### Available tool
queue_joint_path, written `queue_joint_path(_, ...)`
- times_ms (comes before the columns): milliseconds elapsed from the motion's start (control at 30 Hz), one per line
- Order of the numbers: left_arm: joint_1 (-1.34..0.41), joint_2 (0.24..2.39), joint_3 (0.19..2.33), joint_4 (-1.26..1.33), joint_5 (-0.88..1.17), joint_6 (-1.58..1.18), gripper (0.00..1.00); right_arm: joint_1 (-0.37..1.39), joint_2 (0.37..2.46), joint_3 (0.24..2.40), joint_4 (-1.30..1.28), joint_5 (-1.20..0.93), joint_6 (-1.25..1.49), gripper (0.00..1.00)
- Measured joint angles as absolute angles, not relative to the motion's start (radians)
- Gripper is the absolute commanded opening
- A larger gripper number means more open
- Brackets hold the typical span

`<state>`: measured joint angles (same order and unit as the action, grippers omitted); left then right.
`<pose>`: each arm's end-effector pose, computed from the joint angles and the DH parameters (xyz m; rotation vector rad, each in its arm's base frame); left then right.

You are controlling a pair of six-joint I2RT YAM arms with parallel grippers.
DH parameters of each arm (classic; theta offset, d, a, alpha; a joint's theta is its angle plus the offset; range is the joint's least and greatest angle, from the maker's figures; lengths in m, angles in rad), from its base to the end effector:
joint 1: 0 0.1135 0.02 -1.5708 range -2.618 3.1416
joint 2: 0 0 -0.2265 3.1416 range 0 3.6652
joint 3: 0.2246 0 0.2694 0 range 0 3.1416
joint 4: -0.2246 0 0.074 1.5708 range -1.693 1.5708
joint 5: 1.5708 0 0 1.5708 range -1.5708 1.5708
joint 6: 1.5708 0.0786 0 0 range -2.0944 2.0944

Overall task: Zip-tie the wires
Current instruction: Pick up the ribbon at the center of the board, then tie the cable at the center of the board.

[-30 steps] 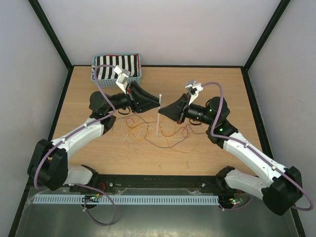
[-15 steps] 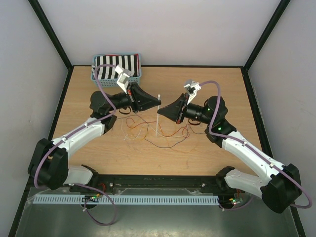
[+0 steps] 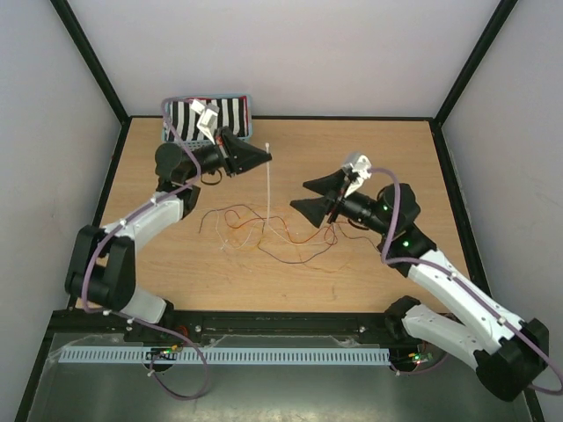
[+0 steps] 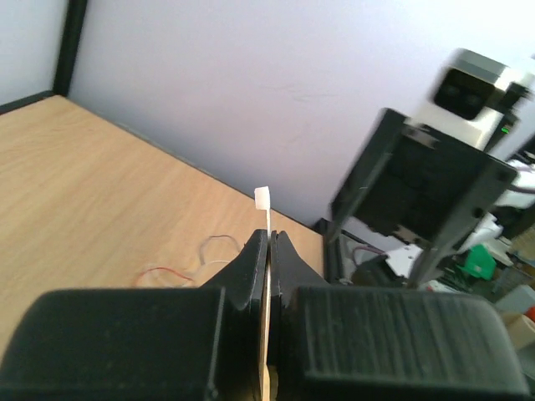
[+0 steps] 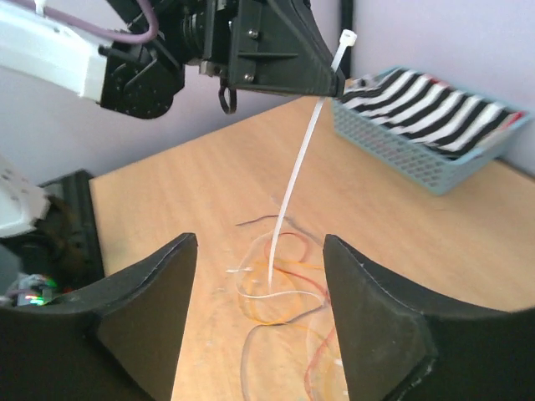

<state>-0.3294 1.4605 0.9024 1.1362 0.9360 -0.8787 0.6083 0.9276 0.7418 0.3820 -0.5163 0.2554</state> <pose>0.3113 -0.1733 0.3163 0.6380 1.2366 -1.4901 0.2182 0.1993 0.3329 -0.6968 1.3138 1.0614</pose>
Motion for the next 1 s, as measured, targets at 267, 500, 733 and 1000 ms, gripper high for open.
queue_joint_path(267,-0.196,1.726,1.010,1.211,1.006,-0.891,0.00,0.608,0.799,0.534,0.461,-0.420,0.030,0.95)
queue_joint_path(500,-0.139,1.950,1.119,1.271,1.021,-0.882,0.00,0.609,0.792,0.427,0.502,-0.416,-0.063,0.95)
queue_joint_path(733,-0.137,2.152,1.364,1.327,1.013,-0.907,0.00,0.610,0.776,0.403,0.546,-0.413,-0.112,0.95)
queue_joint_path(1000,-0.147,2.227,1.364,1.342,0.997,-0.873,0.00,0.636,0.782,0.347,0.572,-0.383,-0.156,0.93)
